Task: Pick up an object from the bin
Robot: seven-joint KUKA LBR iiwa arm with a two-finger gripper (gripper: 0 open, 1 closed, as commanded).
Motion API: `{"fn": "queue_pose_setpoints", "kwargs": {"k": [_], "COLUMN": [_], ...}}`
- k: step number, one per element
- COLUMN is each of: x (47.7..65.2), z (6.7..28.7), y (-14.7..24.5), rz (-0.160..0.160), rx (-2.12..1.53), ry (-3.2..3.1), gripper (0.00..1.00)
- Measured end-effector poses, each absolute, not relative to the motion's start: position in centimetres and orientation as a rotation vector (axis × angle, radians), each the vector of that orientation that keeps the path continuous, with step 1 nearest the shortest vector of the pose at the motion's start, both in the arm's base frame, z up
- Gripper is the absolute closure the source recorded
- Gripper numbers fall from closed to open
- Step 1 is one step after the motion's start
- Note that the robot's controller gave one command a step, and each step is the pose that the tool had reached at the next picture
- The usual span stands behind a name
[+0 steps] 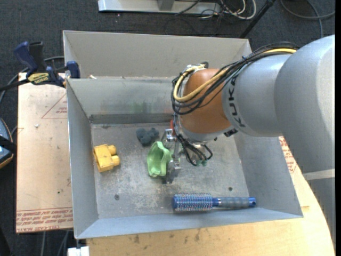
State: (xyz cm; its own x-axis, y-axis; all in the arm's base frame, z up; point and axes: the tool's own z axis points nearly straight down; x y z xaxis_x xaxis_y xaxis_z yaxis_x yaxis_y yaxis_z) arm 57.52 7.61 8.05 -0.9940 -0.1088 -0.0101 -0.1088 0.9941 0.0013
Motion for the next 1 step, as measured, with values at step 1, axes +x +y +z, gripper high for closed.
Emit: {"fn": "queue_pose_setpoints", "kwargs": {"k": [1], "x": [58.64], "z": [26.28], "y": [10.89], "rz": [0.002], "rx": [-0.495], "ry": [3.09], "gripper": [1.0]}}
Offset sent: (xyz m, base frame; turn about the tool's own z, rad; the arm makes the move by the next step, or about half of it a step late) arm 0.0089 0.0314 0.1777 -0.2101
